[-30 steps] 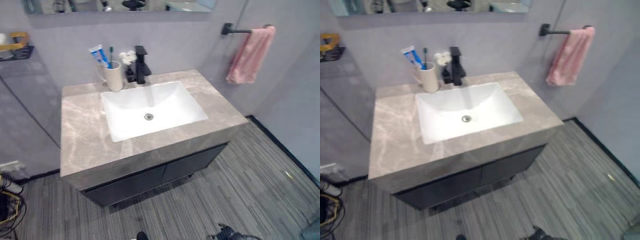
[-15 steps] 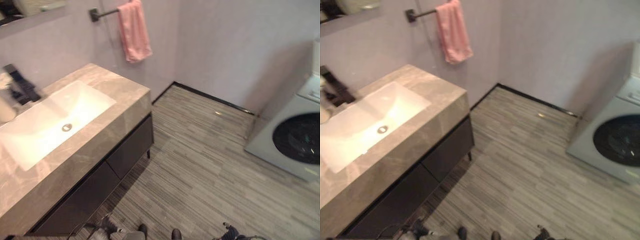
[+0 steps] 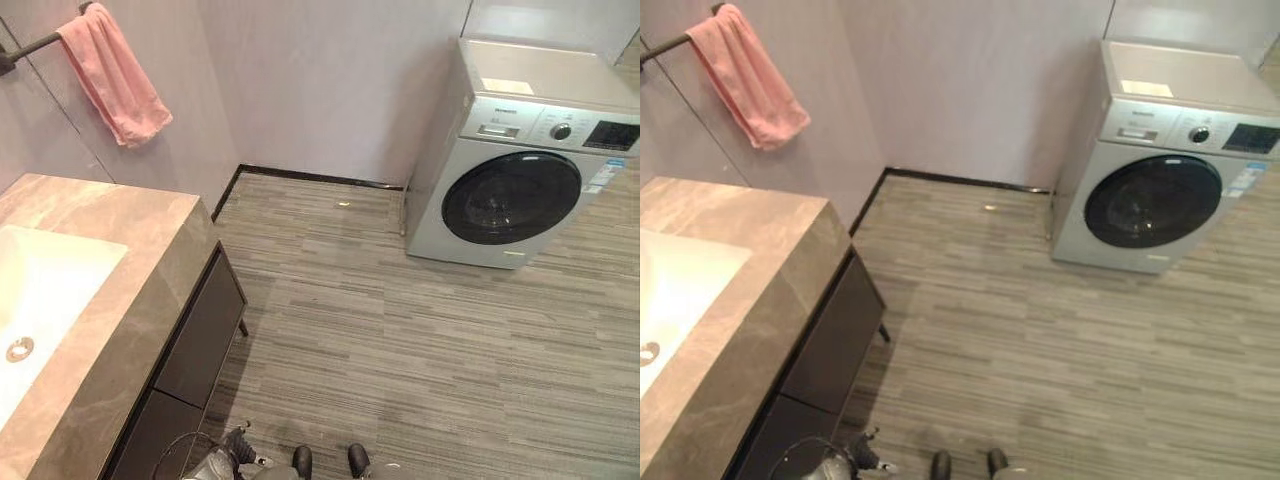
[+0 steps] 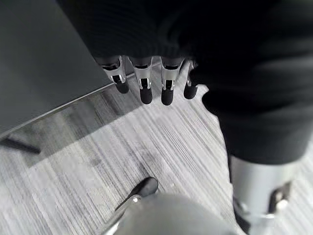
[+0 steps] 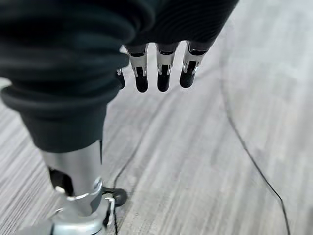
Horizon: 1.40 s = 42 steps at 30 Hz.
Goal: Put brush and paste in cup on sink, flatten towel.
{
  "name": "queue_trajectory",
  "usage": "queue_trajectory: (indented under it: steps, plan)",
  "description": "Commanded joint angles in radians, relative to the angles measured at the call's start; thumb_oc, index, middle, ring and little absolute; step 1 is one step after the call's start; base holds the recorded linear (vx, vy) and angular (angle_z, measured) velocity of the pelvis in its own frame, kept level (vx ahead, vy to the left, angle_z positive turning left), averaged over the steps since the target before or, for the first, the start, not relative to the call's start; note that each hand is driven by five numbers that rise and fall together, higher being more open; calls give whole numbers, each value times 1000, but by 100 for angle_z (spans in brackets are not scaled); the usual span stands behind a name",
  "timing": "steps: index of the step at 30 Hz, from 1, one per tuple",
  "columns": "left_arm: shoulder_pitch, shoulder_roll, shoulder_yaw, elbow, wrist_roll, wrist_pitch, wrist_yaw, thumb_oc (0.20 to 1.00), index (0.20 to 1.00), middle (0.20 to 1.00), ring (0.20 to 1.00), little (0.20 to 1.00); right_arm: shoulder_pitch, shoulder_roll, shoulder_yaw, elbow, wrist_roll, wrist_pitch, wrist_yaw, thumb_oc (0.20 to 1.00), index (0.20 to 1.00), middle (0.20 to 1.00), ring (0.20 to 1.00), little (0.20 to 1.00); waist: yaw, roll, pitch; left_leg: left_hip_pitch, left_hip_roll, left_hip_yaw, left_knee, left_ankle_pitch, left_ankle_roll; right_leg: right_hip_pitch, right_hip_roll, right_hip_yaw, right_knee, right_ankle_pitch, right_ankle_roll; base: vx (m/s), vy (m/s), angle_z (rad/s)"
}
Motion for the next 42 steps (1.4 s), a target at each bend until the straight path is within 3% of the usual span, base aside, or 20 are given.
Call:
queue_trajectory:
  steps: [1,4,10,14,15,17,18,19,20,24,26,30,33,40,42]
  plan:
    - [-19,8,82,38,-37,-12,4,1000,1000,1000,1000,1000,-39,-27,8,-40,43,-18,-3,1000,1000,1000,1000,1000,27,-3,-33,-39,8,10,-15,27,-43,78,-72,-262,-12,3,28,43,52,-163]
    - [-27,21,92,41,-21,-10,22,1000,1000,1000,1000,1000,-55,-15,-3,-96,135,-51,0,1000,1000,1000,1000,1000,5,-5,-41,8,-5,22,-9,18,-42,113,-67,-244,-92,34,17,110,11,-87]
    - [-30,7,120,15,-66,-31,34,1000,1000,1000,1000,1000,-53,-21,6,-190,159,-84,-13,1000,1000,1000,1000,1000,3,-2,-76,51,-11,51,-26,11,-51,182,-56,-214,-181,54,9,65,-38,-5]
    - [-27,8,133,-75,-143,-56,46,1000,1000,1000,1000,1000,-40,-19,2,-271,219,-109,-15,1000,1000,1000,1000,1000,-2,0,-90,63,-11,49,-32,15,-59,206,-50,-199,-202,57,5,38,-61,-8]
    - [-13,22,129,-215,-184,-71,53,1000,1000,1000,1000,1000,-14,-33,-17,-389,265,-129,-23,1000,1000,1000,1000,1000,-5,0,-91,59,-10,48,-20,16,-65,212,-48,-199,-204,57,3,15,-65,-2]
    - [-6,25,126,-261,-205,-76,49,1000,1000,1000,1000,1000,-2,-36,-29,-427,292,-134,-22,1000,1000,1000,1000,1000,-7,0,-91,55,-9,46,-11,16,-67,213,-49,-198,-202,56,3,-2,-65,1]
    - [-5,63,111,-433,-218,-88,75,1000,1000,1000,1000,1000,5,-49,-71,-593,350,-160,-64,1000,1000,1000,1000,1000,-17,5,-68,22,-3,44,101,-4,-74,192,-44,-195,-122,21,-4,-24,-44,0]
    - [-4,64,111,-435,-218,-86,74,1000,1000,1000,1000,1000,6,-49,-72,-595,350,-159,-65,1000,1000,1000,1000,1000,-17,5,-68,17,-2,44,110,-8,-74,188,-44,-195,-116,18,-4,-89,-59,0]
    - [-15,82,116,-507,-224,-96,97,1000,1000,1000,1000,1000,4,-52,-82,-644,358,-171,-72,1000,1000,1000,1000,1000,-18,10,-40,-15,6,42,190,-30,-77,160,-42,-205,-28,-17,-14,-112,-27,-3]
    - [-41,95,134,-614,-285,-147,162,1000,1000,1000,1000,1000,-3,-42,-86,-755,375,-206,-95,1000,1000,1000,1000,1000,-20,8,44,-101,45,33,446,-160,-70,61,-59,-257,249,-141,-25,-92,-69,11]
    - [-62,122,92,-644,-166,-139,167,1000,1000,1000,1000,1000,-13,-44,-90,-737,352,-209,-116,1000,1000,1000,1000,1000,-23,6,55,-133,58,32,538,-213,-60,37,-67,-263,312,-173,-26,31,-30,28]
    - [-30,121,107,-674,-232,-137,151,1000,1000,1000,1000,1000,-5,-32,-87,-680,343,-192,-117,1000,1000,1000,1000,1000,-1,8,41,-128,48,30,549,-255,-33,32,-78,-270,344,-181,-22,85,33,4]
    - [-7,124,127,-685,-252,-138,138,1000,1000,1000,1000,1000,11,-28,-89,-666,353,-192,-97,1000,1000,1000,1000,1000,6,6,37,-118,37,37,524,-248,-39,43,-84,-273,313,-165,-16,35,53,-7]
    - [37,115,139,-660,-271,-138,116,1000,1000,1000,1000,1000,22,-30,-94,-637,354,-190,-82,1000,1000,1000,1000,1000,16,8,27,-100,14,32,394,-151,-55,67,-85,-262,175,-84,5,2,63,1]
    - [48,106,140,-598,-273,-126,103,1000,1000,1000,1000,1000,-2,-35,-81,-554,375,-184,-58,1000,1000,1000,1000,1000,30,10,36,-93,-1,35,359,-132,-51,68,-90,-251,161,-74,11,-8,149,-6]
